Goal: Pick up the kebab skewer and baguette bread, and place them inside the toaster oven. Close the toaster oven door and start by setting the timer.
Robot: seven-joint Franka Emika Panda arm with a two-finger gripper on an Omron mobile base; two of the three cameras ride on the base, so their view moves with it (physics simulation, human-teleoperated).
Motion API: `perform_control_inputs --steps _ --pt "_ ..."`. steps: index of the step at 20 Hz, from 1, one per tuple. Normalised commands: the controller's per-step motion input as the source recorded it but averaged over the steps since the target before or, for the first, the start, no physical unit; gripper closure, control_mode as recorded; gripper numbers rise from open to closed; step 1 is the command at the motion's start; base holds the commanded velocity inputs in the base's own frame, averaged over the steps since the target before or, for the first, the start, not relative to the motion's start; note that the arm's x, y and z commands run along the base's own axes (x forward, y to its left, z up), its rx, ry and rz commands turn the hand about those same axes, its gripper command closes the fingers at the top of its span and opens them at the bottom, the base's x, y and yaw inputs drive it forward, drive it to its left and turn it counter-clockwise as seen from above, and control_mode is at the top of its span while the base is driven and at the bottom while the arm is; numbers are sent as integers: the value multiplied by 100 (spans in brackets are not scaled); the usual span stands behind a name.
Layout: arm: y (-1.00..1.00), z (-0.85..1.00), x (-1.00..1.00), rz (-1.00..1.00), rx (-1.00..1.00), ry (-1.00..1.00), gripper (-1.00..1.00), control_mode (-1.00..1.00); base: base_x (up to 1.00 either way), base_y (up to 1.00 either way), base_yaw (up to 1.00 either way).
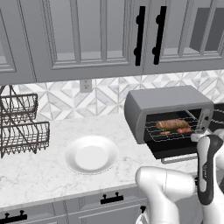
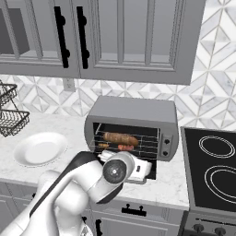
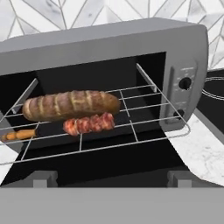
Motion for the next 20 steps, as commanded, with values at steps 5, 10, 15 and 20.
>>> perform_control_inputs --steps 5,10,15,20 --pt "0 0 12 3 -5 0 -100 -100 0 0 0" --pt "0 -9 8 3 -1 0 -100 -100 0 0 0" --pt "0 -4 7 4 0 0 -100 -100 0 0 0" --pt "0 0 24 6 0 0 -100 -100 0 0 0"
